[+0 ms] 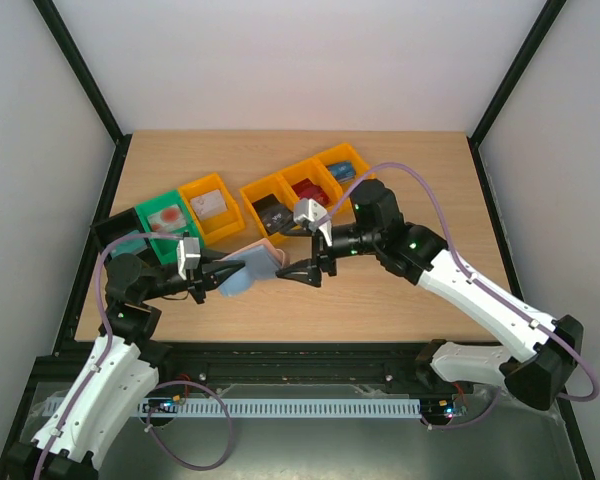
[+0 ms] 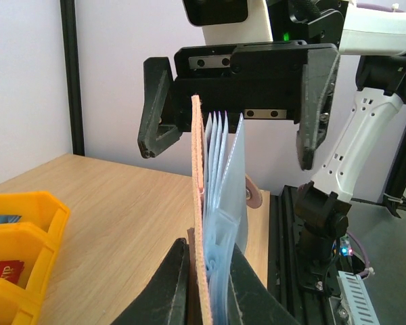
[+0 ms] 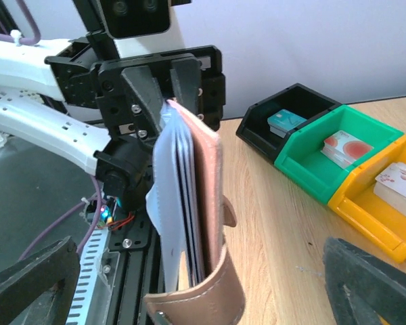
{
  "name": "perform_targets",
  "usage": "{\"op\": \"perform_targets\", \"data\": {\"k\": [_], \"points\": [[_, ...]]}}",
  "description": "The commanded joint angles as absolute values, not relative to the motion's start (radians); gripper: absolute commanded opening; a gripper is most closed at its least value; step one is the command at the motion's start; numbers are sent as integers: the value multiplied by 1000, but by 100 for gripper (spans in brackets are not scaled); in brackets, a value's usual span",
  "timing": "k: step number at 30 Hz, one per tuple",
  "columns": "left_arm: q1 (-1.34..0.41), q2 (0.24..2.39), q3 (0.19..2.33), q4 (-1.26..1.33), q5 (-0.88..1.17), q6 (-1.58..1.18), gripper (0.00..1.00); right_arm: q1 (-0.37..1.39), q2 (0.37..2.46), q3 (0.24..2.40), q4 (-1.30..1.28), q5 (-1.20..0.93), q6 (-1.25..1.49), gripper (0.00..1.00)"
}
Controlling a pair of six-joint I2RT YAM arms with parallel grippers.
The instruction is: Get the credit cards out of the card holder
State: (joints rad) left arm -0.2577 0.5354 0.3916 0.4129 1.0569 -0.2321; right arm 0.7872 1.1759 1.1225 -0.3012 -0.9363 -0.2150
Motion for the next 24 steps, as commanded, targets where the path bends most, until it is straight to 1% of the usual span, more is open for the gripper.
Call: {"op": "perform_targets", "data": {"k": [1, 5, 8, 15, 20, 24], "points": [[-252, 531, 386, 461, 1054, -229, 2, 793, 1189, 1117, -239, -888, -165, 93], [-253, 532, 387, 460, 1055, -230, 2, 792, 1208, 1119, -192, -837, -116, 84], [-251, 534, 387, 465, 1054, -230, 2, 793, 1238, 1135, -209, -852, -110, 82], [-251, 535, 385, 466, 1055, -232, 2, 792, 1254, 1137, -228, -870, -124, 82], [-252, 532, 386, 463, 1055, -230, 2, 786, 1187, 1119, -232, -846, -187, 89], [-252, 533, 384, 466, 1055, -232, 2, 783, 1174, 1116, -214, -840, -165, 90]]}}
